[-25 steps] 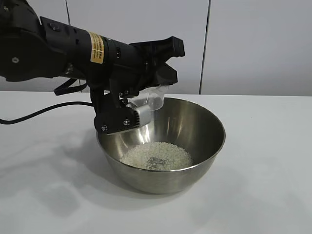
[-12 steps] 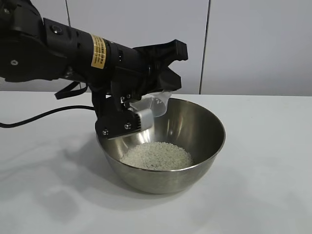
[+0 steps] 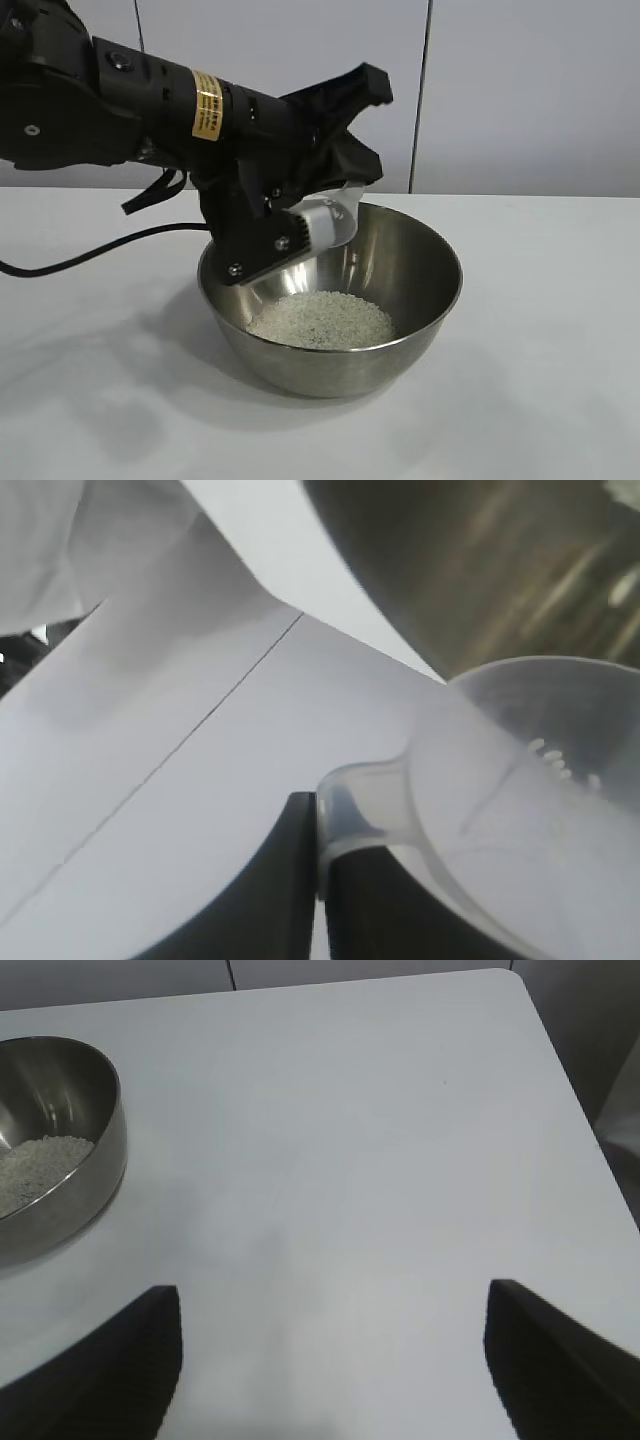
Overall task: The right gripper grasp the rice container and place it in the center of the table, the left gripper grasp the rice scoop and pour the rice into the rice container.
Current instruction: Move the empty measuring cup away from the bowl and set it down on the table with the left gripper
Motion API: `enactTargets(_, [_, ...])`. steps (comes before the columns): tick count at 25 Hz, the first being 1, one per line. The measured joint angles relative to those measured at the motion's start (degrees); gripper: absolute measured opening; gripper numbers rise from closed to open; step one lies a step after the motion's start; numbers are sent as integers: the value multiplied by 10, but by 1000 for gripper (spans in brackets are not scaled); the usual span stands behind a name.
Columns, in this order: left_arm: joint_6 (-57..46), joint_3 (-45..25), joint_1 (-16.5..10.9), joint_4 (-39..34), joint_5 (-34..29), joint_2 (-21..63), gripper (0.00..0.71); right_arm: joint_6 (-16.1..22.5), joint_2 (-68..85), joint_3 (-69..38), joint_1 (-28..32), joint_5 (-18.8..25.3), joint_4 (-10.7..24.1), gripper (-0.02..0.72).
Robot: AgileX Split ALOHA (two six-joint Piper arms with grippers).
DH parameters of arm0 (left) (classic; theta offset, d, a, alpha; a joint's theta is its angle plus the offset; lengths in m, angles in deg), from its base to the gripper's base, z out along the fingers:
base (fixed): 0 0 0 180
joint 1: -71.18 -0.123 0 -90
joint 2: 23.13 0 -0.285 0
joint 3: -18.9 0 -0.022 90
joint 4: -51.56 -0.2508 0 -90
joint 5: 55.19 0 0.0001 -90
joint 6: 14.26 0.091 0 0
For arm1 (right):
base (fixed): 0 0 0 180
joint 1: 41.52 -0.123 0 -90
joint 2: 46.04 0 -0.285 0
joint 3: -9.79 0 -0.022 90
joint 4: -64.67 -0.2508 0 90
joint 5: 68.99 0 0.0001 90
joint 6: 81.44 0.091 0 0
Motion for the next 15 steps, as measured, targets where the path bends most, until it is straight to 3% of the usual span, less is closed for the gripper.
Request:
enactTargets(3, [-173, 0, 0, 16, 46, 0, 6, 0, 0, 0, 0, 0, 0, 567])
enactTargets(8, [-455, 0, -8, 136, 150, 1, 6, 0, 0, 0, 0, 0, 0, 567])
enactTargets(12, [-606, -22, -43, 267, 196, 31, 6, 0, 0, 0, 0, 0, 0, 567])
enactTargets(15, [-619, -70, -85, 317, 204, 81, 6, 0, 0, 0, 0, 0, 0, 567])
